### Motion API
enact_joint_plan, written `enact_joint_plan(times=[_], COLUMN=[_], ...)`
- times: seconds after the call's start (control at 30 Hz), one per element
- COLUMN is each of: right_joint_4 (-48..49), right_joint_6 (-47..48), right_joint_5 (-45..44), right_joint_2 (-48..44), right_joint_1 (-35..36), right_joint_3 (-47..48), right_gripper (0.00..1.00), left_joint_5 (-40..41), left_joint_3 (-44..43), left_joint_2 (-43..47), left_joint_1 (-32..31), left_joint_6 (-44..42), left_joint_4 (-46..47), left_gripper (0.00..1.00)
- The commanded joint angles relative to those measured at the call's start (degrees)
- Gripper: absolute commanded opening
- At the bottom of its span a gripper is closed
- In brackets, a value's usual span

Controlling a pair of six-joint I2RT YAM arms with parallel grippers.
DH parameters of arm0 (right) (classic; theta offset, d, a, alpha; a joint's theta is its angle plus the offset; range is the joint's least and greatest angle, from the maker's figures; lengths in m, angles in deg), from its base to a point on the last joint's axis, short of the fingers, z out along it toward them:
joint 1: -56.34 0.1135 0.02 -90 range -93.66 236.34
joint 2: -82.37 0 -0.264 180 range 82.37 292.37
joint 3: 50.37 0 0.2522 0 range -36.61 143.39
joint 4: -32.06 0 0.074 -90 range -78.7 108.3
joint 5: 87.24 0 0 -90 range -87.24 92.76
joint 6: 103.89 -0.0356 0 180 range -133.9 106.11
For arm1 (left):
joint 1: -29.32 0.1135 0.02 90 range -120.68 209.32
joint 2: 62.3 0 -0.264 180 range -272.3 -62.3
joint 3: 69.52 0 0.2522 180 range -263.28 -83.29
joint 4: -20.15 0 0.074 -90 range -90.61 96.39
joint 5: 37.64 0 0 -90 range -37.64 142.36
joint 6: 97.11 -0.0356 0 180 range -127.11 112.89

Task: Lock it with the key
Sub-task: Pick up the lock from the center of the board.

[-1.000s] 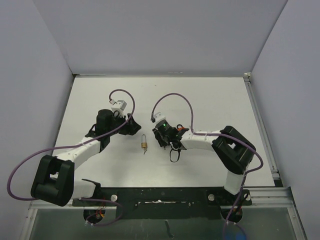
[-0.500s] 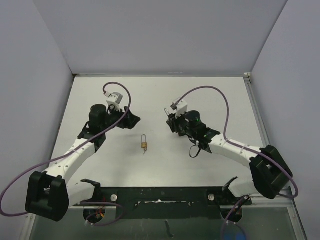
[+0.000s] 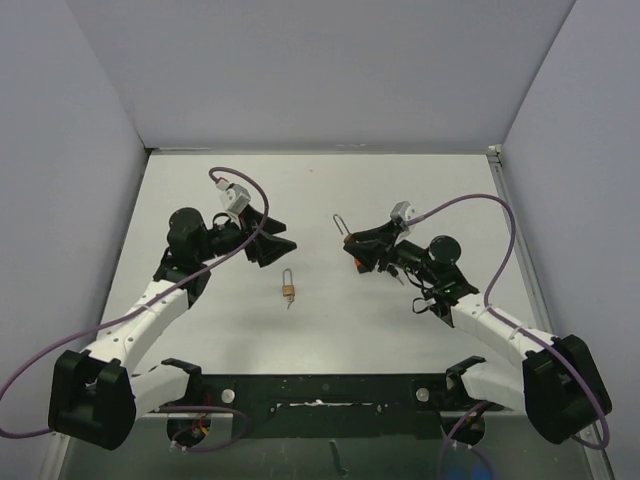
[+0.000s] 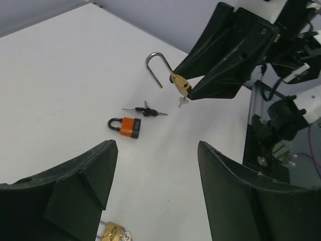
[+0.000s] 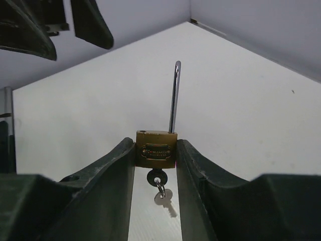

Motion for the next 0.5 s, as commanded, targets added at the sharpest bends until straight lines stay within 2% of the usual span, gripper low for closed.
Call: enact_joint_plan(times=[0.0, 0.17, 0.3, 0.47], right_joint_4=[13.4, 21.7, 27.0, 27.4], right_joint_6=[-6.0, -13.4, -18.1, -17.7], right_joint_5=[14.1, 21.0, 23.1, 21.9], right_joint_2=[-2.2, -1.8, -1.1, -2.5], right_joint_1=[-0.7, -1.2, -1.3, -1.3], right_joint_3=[0.1, -0.2, -0.8, -1.6], right_gripper=[0.0, 0.0, 0.0, 0.0], left_joint_5=[-13.3, -16.5, -13.7, -12.5], left_joint_3=[-2.2, -1.3, -3.4, -5.5], left_joint_2=[-1.5, -1.1, -1.3, -1.4], left_joint_1=[-1.2, -2.6, -4.2, -5.6], left_joint_6=[3.6, 6.3, 7.1, 9.6], left_joint_4=[13.0, 20.9, 19.1, 17.7], left_gripper=[0.63, 0.63, 0.6, 0.51])
